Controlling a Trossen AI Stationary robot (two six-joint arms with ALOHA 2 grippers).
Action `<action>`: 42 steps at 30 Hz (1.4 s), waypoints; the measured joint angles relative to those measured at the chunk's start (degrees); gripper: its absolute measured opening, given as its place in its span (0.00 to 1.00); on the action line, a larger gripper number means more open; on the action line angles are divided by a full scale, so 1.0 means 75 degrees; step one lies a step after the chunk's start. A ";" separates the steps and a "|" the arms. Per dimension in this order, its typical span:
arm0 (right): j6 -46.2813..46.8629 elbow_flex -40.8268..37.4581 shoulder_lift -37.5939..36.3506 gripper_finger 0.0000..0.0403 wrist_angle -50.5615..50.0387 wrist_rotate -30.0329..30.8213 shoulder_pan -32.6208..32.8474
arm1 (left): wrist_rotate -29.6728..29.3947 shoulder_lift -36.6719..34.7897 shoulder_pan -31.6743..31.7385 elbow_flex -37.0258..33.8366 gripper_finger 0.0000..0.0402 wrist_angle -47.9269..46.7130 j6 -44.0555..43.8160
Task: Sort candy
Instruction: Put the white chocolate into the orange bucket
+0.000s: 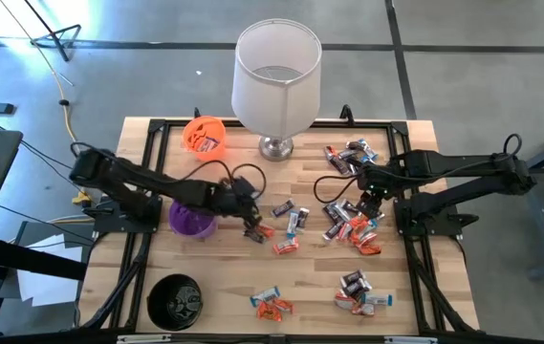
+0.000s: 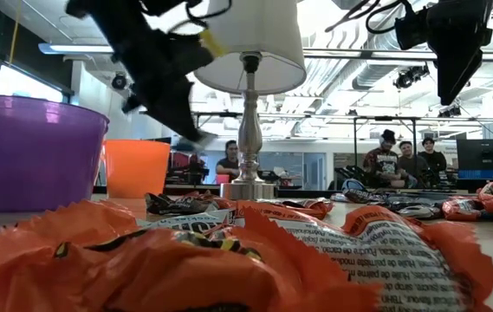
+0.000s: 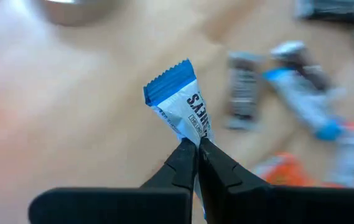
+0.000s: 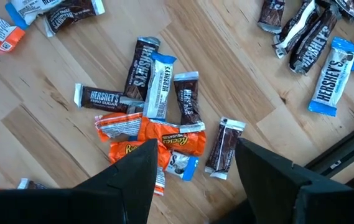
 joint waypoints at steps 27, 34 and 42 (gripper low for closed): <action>0.0002 0.0000 -0.0001 0.52 0.0236 -0.0003 -0.0003 | -0.4450 -0.2137 0.2794 0.0003 0.00 -0.3127 0.0439; 0.0000 0.0000 -0.0001 0.52 0.0242 -0.0003 0.0000 | -0.2108 -0.2330 0.4391 0.0003 0.00 -0.1909 0.2293; 0.0003 0.0000 0.0002 0.52 0.0262 0.0000 -0.0003 | 0.0017 -0.2301 0.5310 0.0006 0.01 -0.1708 0.3097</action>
